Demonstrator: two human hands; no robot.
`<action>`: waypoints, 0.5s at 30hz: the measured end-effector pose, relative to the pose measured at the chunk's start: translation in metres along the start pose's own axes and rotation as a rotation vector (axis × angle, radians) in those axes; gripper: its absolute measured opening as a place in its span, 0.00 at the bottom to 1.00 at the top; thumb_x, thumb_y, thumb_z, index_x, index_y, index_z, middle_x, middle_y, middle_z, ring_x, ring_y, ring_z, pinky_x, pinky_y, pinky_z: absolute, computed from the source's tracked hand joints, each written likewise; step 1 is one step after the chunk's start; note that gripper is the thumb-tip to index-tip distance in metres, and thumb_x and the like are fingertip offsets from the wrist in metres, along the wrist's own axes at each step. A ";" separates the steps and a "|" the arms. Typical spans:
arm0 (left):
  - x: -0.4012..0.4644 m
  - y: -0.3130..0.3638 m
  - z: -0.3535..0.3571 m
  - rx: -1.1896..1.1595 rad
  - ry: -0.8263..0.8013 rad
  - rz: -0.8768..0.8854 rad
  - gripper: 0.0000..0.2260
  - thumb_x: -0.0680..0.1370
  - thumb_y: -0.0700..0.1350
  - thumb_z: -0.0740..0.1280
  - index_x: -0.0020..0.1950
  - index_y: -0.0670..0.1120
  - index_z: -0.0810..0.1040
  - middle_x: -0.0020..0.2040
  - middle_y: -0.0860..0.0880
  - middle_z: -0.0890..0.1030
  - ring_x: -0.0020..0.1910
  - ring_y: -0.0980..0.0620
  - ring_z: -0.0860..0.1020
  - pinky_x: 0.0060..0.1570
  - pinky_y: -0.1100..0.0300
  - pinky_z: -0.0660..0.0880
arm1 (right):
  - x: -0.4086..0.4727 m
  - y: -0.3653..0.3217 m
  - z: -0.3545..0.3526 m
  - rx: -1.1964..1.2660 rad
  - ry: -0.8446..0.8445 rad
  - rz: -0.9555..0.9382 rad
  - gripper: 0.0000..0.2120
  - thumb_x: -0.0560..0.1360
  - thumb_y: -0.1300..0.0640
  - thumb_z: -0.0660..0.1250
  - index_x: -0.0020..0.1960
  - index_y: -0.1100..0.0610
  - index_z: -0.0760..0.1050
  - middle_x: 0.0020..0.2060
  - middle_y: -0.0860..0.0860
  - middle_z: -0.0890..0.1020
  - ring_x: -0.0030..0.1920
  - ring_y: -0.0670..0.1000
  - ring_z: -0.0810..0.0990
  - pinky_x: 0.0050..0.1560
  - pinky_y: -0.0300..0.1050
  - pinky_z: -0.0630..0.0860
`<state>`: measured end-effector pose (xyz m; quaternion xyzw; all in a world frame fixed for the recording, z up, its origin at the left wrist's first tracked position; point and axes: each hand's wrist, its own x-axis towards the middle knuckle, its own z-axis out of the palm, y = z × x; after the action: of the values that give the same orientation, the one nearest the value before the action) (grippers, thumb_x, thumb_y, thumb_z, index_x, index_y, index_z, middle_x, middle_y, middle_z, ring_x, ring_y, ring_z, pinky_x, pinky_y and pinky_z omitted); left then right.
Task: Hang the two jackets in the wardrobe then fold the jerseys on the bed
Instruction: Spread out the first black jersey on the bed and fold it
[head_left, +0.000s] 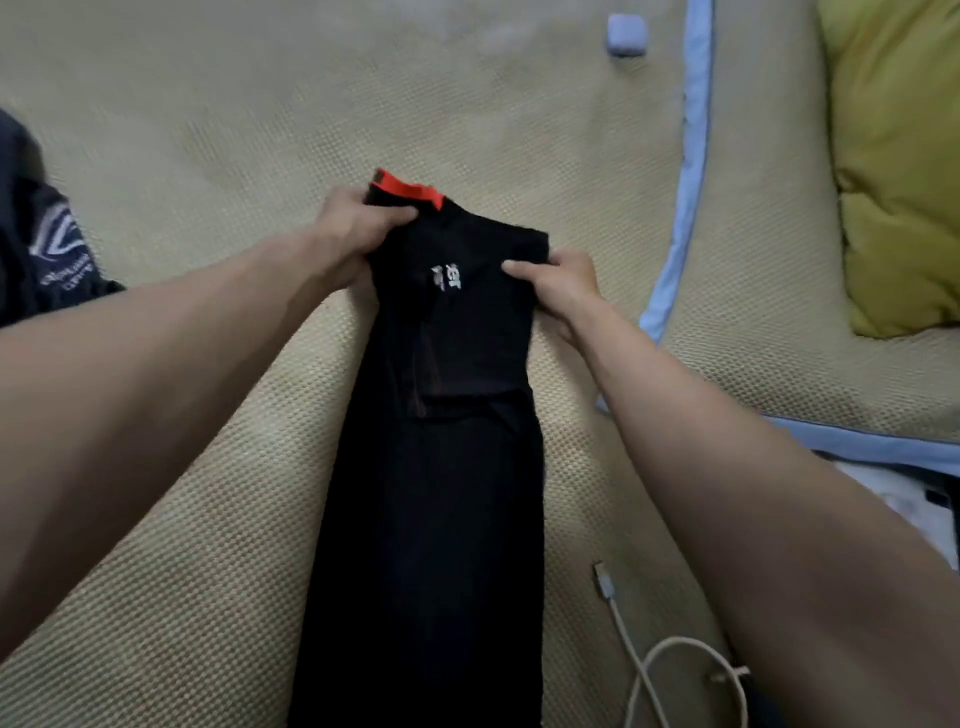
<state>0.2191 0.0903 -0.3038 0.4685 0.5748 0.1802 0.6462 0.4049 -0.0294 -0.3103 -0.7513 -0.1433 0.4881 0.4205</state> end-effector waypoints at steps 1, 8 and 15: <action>0.002 0.011 -0.004 -0.012 0.033 0.057 0.06 0.79 0.38 0.70 0.55 0.44 0.83 0.40 0.54 0.85 0.37 0.61 0.84 0.33 0.71 0.76 | 0.005 -0.012 0.000 -0.007 0.029 -0.035 0.13 0.73 0.65 0.76 0.56 0.66 0.83 0.46 0.57 0.87 0.46 0.54 0.87 0.45 0.42 0.85; -0.015 0.077 -0.042 0.123 0.011 0.470 0.12 0.77 0.41 0.72 0.60 0.47 0.84 0.49 0.57 0.87 0.54 0.58 0.84 0.59 0.61 0.78 | 0.005 -0.096 -0.006 0.031 -0.031 -0.350 0.13 0.68 0.63 0.79 0.51 0.61 0.85 0.45 0.53 0.89 0.48 0.52 0.88 0.52 0.48 0.84; -0.152 0.023 -0.070 0.610 -0.172 0.776 0.04 0.78 0.52 0.70 0.52 0.60 0.81 0.44 0.67 0.82 0.45 0.68 0.79 0.50 0.68 0.75 | -0.123 -0.025 -0.056 -0.421 -0.126 -0.669 0.12 0.70 0.62 0.79 0.51 0.51 0.85 0.42 0.39 0.85 0.44 0.38 0.83 0.50 0.33 0.77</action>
<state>0.1209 0.0122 -0.1911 0.8285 0.3295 0.1916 0.4103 0.3983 -0.1189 -0.2055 -0.7016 -0.5024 0.3292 0.3833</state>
